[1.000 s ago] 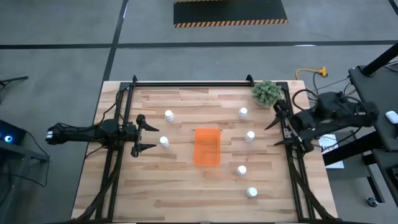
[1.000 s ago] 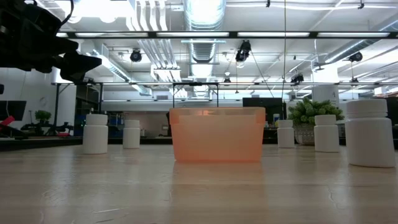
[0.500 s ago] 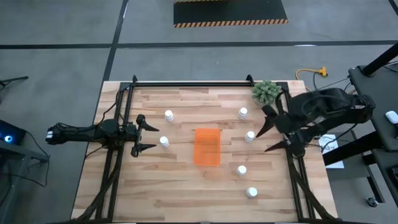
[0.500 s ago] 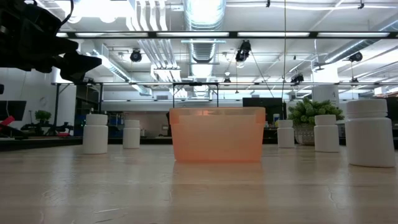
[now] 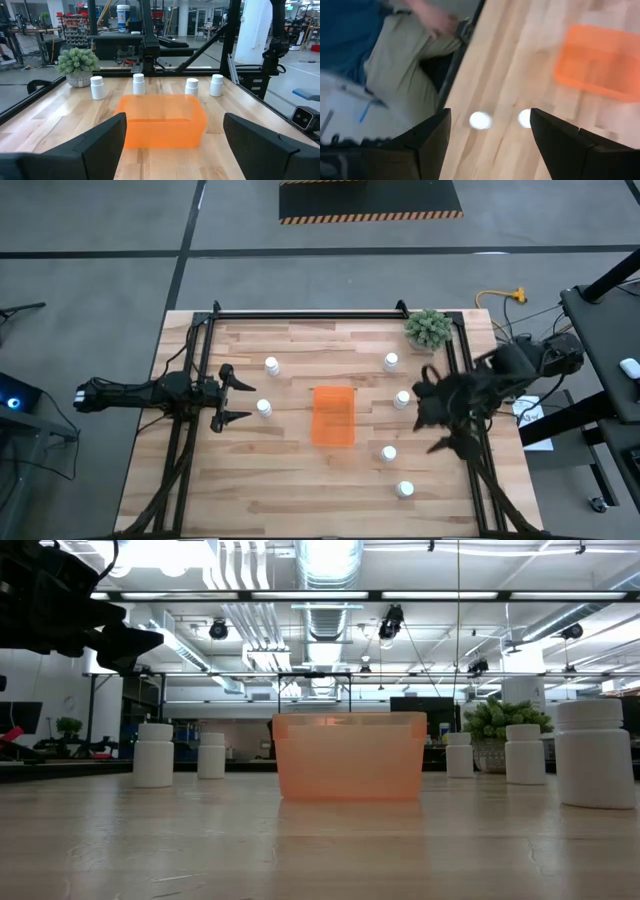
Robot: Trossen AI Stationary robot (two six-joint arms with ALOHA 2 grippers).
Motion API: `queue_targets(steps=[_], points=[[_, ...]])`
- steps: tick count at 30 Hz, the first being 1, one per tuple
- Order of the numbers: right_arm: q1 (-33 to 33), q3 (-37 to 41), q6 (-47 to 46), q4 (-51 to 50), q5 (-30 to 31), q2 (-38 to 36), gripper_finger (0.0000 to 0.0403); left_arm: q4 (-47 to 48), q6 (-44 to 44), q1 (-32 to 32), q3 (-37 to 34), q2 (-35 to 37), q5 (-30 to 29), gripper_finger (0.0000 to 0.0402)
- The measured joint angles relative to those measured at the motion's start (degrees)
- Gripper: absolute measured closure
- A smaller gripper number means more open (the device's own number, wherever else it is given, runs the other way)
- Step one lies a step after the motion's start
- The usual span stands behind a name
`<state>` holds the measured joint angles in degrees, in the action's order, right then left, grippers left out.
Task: Pick and place pill bottles into a basket
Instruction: Put the white pill bottle into the orange bin
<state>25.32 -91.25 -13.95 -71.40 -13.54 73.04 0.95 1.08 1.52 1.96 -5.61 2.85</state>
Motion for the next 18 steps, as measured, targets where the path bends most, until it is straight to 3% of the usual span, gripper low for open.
queue_targets(steps=[14, 18], points=[[15.61, -0.01, -8.37, -0.61, 11.63, 11.02, 0.0142, 0.00, 0.00, 0.00, 0.02, 0.00, 0.02, 0.0087], [18.30, -0.01, -8.96, -0.91, 12.45, 14.90, 0.0142, 0.00, 0.00, 0.00, 0.01, 0.01, 0.01, 0.0087]])
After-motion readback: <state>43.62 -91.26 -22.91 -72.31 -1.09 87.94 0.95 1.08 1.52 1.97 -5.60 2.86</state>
